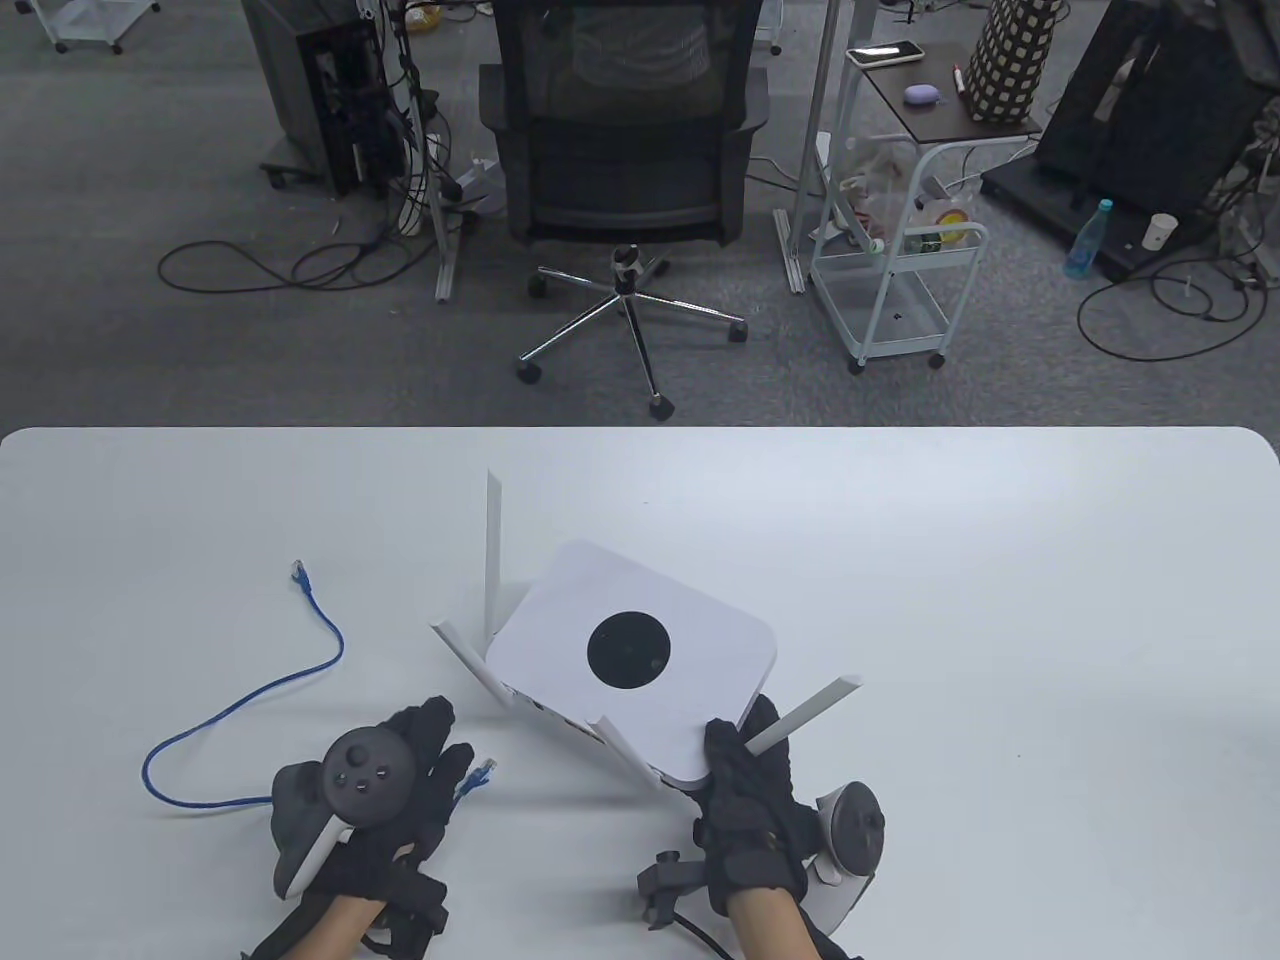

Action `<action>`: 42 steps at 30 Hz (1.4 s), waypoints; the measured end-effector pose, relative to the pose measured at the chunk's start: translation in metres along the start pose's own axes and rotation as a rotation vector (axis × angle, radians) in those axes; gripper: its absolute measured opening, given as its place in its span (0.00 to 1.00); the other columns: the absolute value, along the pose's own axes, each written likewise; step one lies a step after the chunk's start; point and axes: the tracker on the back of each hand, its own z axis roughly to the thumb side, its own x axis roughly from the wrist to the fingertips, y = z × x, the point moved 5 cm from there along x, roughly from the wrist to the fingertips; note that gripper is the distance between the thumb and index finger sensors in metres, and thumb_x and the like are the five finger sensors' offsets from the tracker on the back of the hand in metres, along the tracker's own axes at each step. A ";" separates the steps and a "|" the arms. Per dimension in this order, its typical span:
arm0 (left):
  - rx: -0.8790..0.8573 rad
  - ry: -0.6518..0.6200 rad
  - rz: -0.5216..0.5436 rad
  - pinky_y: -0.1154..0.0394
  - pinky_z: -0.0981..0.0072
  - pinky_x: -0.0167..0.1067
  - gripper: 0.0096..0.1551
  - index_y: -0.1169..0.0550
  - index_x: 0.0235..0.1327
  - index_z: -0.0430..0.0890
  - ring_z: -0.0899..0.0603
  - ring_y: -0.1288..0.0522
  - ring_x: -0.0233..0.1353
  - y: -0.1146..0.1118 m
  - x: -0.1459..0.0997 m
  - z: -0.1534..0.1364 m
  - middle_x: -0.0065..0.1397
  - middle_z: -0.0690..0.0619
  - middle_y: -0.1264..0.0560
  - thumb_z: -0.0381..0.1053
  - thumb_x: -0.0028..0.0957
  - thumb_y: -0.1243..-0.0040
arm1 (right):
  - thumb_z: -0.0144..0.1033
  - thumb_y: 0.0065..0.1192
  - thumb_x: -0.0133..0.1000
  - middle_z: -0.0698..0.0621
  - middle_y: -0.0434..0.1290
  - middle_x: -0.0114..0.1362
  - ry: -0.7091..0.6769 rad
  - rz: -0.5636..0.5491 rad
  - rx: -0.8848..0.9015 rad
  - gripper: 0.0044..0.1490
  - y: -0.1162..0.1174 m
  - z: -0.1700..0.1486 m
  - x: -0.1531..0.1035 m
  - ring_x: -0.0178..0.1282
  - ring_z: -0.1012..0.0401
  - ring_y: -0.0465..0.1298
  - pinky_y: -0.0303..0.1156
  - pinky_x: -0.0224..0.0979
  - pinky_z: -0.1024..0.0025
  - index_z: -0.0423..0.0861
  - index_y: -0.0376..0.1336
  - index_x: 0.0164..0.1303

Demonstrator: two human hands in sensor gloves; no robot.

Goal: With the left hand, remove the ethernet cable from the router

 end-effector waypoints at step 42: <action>0.076 0.027 0.070 0.58 0.30 0.78 0.44 0.41 0.89 0.49 0.29 0.52 0.90 0.015 -0.023 -0.020 0.93 0.38 0.48 0.62 0.60 0.48 | 0.37 0.60 0.59 0.29 0.70 0.65 -0.026 -0.069 -1.178 0.40 0.001 0.005 0.012 0.47 0.43 0.80 0.83 0.44 0.60 0.29 0.55 0.76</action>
